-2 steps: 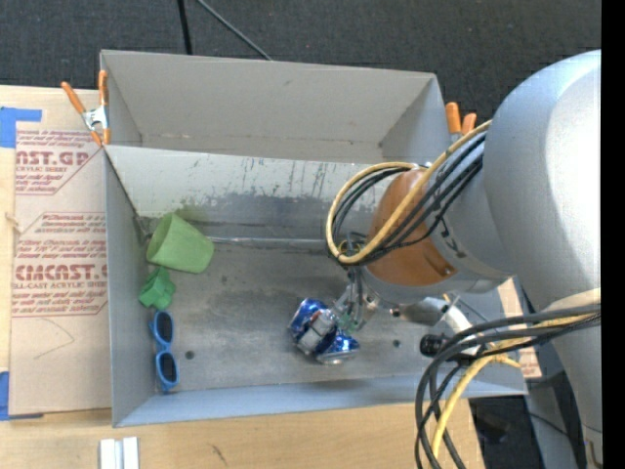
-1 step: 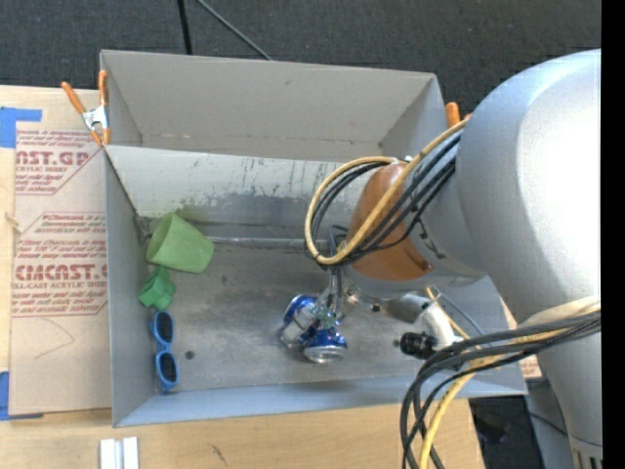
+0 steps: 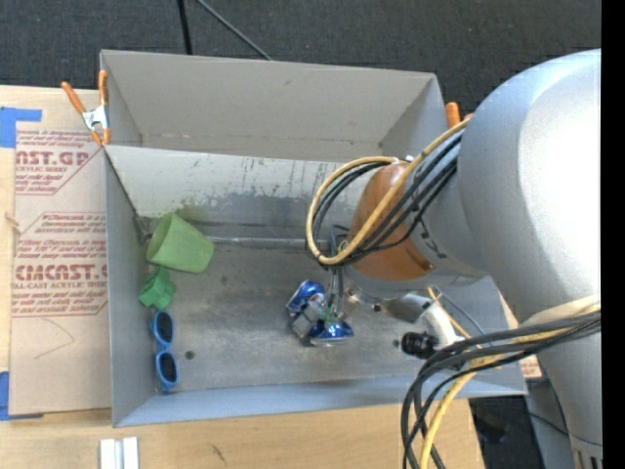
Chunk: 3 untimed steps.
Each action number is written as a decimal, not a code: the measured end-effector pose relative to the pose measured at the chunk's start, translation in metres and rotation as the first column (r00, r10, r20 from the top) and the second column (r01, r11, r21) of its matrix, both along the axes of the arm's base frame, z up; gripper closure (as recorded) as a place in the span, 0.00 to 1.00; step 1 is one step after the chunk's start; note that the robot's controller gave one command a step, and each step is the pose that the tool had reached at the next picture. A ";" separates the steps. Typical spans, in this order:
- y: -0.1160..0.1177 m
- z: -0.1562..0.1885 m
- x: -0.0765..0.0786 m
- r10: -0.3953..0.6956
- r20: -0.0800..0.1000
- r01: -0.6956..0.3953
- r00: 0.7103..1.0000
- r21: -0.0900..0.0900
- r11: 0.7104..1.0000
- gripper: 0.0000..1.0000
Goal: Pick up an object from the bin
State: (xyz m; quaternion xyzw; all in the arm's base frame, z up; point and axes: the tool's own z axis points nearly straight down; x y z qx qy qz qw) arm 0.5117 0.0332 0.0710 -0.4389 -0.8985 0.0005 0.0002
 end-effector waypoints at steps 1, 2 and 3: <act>0.000 0.017 0.000 0.001 0.001 -0.001 1.000 0.001 1.000 1.00; 0.001 0.050 0.000 0.003 0.002 -0.003 1.000 0.001 1.000 1.00; 0.001 0.128 0.002 0.004 0.008 -0.004 1.000 0.001 1.000 1.00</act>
Offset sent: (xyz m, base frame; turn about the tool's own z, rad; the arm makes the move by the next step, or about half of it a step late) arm -0.0002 0.0001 0.0165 0.0000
